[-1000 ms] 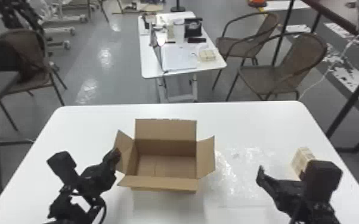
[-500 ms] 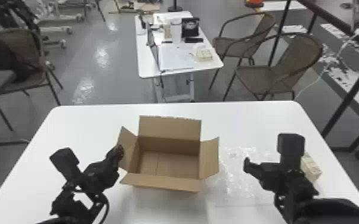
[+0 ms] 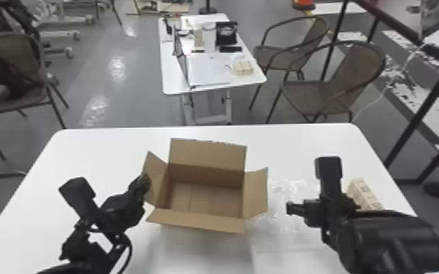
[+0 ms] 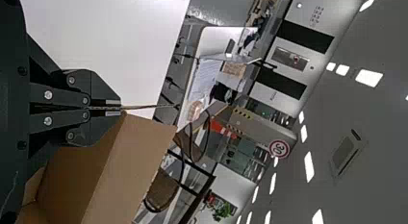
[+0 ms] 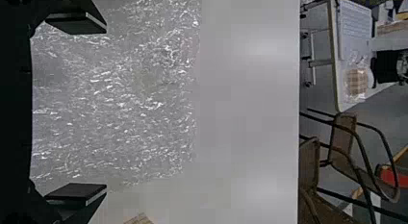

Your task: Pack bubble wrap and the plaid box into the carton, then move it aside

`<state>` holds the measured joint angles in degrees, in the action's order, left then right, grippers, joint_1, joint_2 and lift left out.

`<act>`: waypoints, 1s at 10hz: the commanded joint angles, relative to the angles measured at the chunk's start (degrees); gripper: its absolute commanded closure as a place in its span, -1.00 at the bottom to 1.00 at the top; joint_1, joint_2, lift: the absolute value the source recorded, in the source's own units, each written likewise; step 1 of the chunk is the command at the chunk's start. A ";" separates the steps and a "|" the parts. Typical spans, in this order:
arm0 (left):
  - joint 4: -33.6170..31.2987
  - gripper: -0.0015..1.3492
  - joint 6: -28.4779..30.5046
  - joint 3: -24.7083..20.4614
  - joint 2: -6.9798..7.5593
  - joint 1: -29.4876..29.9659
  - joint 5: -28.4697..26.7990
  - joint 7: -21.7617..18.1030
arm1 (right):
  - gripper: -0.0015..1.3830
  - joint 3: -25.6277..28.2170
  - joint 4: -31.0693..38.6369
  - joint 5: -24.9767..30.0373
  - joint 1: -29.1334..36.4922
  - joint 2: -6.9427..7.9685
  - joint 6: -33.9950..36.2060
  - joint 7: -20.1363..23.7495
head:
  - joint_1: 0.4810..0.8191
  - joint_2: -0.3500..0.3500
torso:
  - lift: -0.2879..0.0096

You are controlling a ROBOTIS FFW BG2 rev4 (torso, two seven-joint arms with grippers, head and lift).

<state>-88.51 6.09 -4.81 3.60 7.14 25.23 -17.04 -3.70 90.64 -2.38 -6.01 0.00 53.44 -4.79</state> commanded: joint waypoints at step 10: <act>0.00 0.80 -0.03 0.15 0.53 -0.11 0.18 0.69 | 0.01 -1.49 -14.27 0.09 -6.82 0.05 6.59 0.04 | 0.27 0.10 | 0.75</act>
<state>-88.50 6.05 -4.67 4.13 6.94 25.33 -16.35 -5.17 76.22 -2.42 -12.91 0.00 59.55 -4.74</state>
